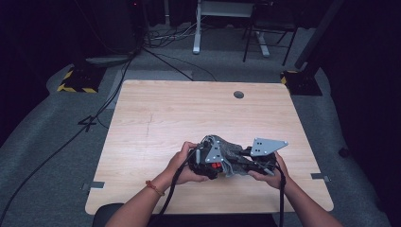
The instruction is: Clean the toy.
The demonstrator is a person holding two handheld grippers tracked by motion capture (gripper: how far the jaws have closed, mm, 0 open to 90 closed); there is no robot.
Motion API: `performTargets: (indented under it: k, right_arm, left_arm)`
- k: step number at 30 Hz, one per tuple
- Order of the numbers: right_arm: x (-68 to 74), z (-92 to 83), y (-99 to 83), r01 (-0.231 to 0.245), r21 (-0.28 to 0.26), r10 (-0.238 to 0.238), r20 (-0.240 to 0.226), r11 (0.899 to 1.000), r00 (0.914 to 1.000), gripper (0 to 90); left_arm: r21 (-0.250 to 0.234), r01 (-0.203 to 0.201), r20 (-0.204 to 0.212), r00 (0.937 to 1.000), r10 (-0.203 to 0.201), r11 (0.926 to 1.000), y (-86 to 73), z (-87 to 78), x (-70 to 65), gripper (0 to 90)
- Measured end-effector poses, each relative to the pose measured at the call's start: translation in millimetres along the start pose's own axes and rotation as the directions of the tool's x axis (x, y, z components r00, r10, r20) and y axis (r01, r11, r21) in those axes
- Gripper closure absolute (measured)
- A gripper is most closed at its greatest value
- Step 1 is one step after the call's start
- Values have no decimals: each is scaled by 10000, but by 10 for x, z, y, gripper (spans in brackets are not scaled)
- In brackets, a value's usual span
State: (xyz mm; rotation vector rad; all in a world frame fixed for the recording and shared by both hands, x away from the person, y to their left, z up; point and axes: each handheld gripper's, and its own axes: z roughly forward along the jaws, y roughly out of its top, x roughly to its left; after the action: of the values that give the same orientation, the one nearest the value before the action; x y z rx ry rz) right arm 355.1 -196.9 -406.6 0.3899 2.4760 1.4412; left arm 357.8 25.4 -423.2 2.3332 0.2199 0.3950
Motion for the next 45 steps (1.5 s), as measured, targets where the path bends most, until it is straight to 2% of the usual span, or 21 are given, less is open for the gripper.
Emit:
performTargets:
  k: [5,13,21,28,32,36,41,45]
  right_arm:
    - [-93,25,-71,-112,350,98,384,9993,9992,779]
    - [-164,15,-103,-449,403,430,472,9982,9980,780]
    - [-72,-6,-46,-187,104,184,216,9998,9996,780]
    - [50,-1,18,3,-62,-4,-82,10000,10000,779]
    - [66,1,26,60,-84,-61,-106,9999,9999,779]
    - [8,-1,1,61,92,-62,104,9999,9999,778]
    - [-179,15,-122,-621,317,609,371,9976,9975,778]
    - [-224,19,-151,-832,296,823,315,9961,9961,778]
  left_arm:
    - [-166,10,-105,9999,-12,9999,-15,-62,31,334]
    - [-502,142,-199,9997,-152,9986,-25,-167,62,334]
    - [-250,-22,-82,10000,20,9997,-11,-98,19,334]
    - [86,-148,153,9998,147,9999,3,38,-57,334]
    - [196,-259,97,9996,257,9995,14,67,-76,334]
    - [79,-275,-12,9996,275,9996,16,9,-46,334]
    - [-321,-73,-232,9997,66,9995,-2,-109,8,334]
    - [-640,-11,-294,9996,-8,9980,-6,-198,40,335]
